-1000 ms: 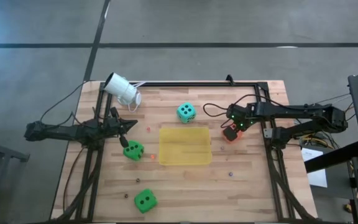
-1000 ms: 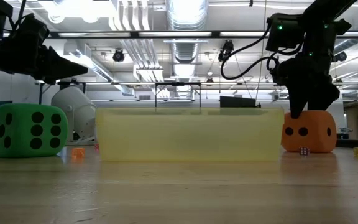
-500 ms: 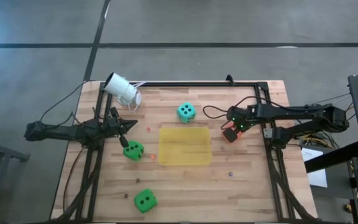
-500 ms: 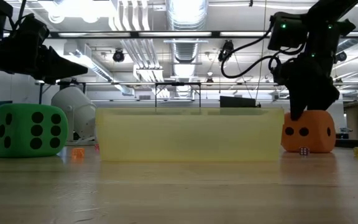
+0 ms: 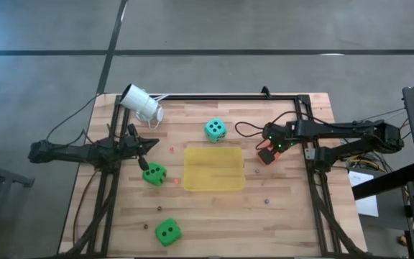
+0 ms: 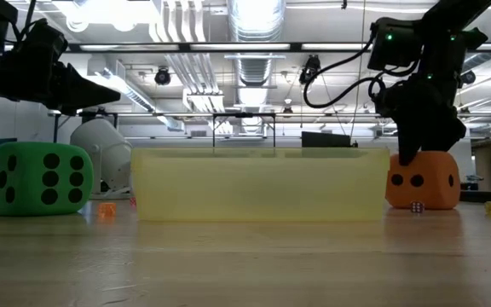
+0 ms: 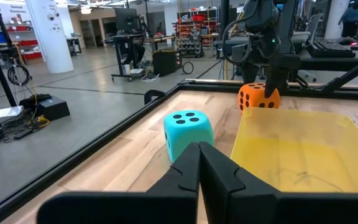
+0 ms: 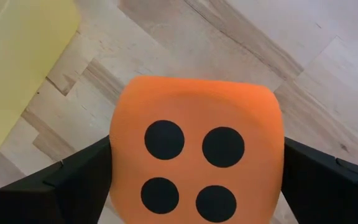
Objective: Pick & Place Dice
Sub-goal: Put the big orange dice into the yellow bin
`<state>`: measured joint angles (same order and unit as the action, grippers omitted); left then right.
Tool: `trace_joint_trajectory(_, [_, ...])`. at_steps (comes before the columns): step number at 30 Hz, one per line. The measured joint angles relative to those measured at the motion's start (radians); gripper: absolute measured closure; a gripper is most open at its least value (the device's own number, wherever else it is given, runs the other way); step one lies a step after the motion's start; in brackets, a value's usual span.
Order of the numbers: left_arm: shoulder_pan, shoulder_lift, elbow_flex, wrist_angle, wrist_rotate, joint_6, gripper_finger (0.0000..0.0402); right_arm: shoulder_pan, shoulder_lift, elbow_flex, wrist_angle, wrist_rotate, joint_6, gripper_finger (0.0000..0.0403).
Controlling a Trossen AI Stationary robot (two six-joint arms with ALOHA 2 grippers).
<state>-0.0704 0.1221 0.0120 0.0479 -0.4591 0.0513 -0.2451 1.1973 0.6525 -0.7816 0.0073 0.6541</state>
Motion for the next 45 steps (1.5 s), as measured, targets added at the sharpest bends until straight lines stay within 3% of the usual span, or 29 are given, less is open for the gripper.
trace_joint_trajectory(7, [0.000, 0.000, 0.000, 0.000, 0.000, 0.000, 0.0394, 0.000, 0.000, 0.000, -0.004, -0.005, 0.000, 0.0060])
trace_joint_trajectory(35, [0.000, 0.000, 0.000, 0.000, 0.000, 0.000, 0.0394, 0.001, 0.001, 0.027, -0.016, 0.016, -0.083, 0.0059])
trace_joint_trajectory(45, [0.000, 0.000, 0.000, 0.000, 0.000, 0.000, 0.0394, 0.001, -0.007, 0.131, -0.061, 0.025, -0.148, 0.0060])
